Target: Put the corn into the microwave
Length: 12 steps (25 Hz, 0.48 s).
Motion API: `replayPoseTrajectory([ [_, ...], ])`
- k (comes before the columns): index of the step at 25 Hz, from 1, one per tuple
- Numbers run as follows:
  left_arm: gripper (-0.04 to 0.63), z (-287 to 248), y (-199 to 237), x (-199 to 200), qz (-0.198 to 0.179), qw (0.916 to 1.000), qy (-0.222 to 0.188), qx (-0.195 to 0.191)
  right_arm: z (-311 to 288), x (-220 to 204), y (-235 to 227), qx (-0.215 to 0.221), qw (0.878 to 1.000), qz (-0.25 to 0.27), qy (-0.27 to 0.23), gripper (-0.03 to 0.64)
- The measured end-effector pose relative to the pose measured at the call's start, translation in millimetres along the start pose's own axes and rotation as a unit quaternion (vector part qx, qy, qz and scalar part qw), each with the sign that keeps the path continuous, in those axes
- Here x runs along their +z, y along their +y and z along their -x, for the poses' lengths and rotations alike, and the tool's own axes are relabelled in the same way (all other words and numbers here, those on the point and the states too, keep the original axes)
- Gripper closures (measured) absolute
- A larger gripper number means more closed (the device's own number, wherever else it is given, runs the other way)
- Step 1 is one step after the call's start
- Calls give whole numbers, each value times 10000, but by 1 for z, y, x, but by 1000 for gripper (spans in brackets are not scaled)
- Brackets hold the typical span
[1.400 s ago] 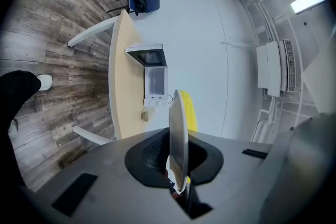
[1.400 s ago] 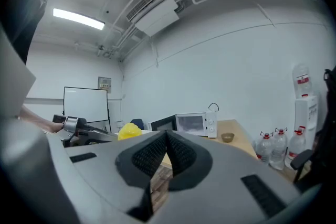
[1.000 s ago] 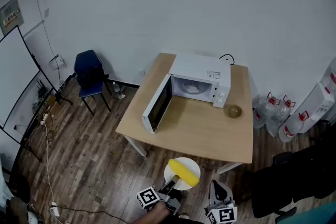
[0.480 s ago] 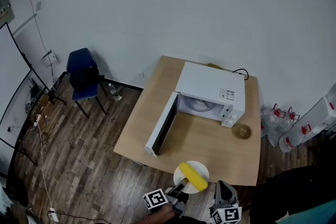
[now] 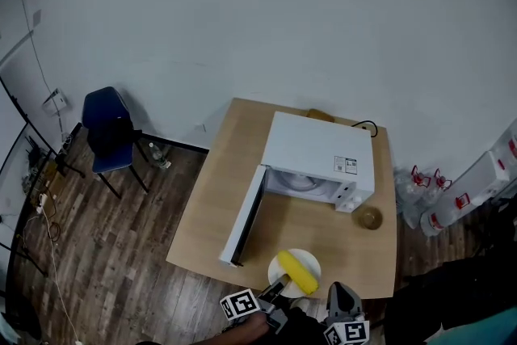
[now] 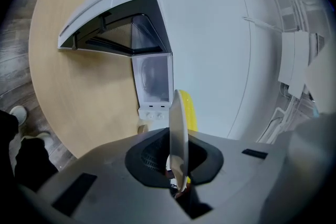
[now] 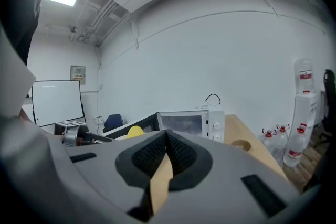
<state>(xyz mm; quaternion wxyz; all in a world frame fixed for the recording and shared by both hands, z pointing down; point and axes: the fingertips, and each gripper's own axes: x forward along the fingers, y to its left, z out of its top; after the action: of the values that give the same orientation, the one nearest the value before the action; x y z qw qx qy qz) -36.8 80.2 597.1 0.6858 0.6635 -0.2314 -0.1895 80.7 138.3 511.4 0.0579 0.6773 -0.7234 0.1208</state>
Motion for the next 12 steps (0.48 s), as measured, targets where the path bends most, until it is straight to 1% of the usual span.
replayPoseTrajectory([
  [4, 577, -21, 9, 17, 140, 9997, -154, -105, -17, 1, -8, -161, 9998, -15, -106, 558],
  [6, 577, -29, 13, 23, 97, 9996, -261, -103, -23, -1, -14, -234, 9997, -22, -104, 558],
  [8, 577, -38, 16, 31, 52, 9992, -394, -102, -32, -2, -21, -200, 9997, -93, -98, 558],
  [12, 577, -61, 23, 48, 116, 9978, -644, -71, -57, 1, -29, 31, 9998, -176, -98, 558],
])
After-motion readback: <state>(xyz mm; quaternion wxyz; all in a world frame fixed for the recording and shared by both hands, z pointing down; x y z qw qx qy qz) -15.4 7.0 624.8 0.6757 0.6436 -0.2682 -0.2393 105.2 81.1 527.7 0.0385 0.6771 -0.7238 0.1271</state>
